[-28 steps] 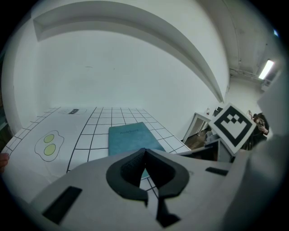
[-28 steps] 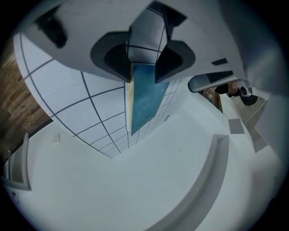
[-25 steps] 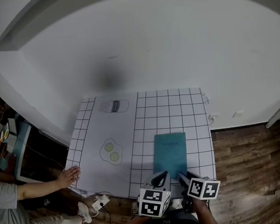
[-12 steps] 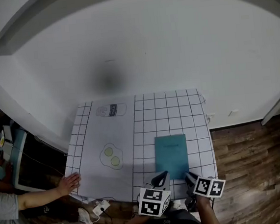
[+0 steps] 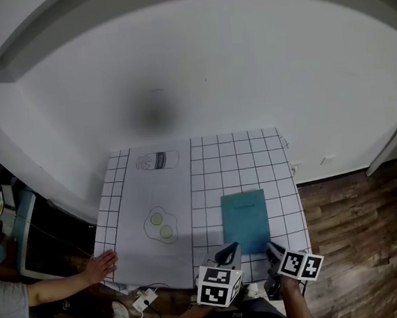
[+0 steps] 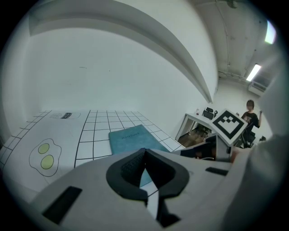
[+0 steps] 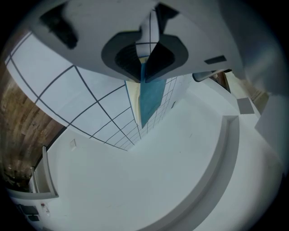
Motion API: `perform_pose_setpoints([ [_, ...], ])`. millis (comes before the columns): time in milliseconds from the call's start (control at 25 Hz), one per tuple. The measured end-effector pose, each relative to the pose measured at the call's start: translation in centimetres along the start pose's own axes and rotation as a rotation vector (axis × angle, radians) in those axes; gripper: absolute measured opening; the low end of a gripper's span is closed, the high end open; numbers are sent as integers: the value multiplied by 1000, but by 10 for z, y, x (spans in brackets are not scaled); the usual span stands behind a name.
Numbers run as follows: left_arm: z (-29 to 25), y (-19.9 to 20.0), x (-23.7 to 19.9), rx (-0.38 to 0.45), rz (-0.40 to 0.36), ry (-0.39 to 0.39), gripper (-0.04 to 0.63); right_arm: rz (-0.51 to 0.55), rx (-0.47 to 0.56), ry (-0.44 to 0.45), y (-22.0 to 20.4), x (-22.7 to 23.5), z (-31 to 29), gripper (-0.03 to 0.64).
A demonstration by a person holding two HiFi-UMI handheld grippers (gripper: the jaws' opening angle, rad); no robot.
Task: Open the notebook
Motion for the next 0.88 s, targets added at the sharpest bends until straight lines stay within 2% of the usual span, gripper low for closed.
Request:
perform_pose_setpoints([
  [880, 36, 1, -26, 37, -19, -46, 11, 110, 195, 4, 14, -75, 35, 34],
])
Point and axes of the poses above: the fingertips, and each gripper's own axes: z backward along the fingers, x to its right, y out of its top, the point moved 1 cm from there along z, backward along the fingers, and after that the axes turned 9 degrees about -y, right-handed, at the moved point
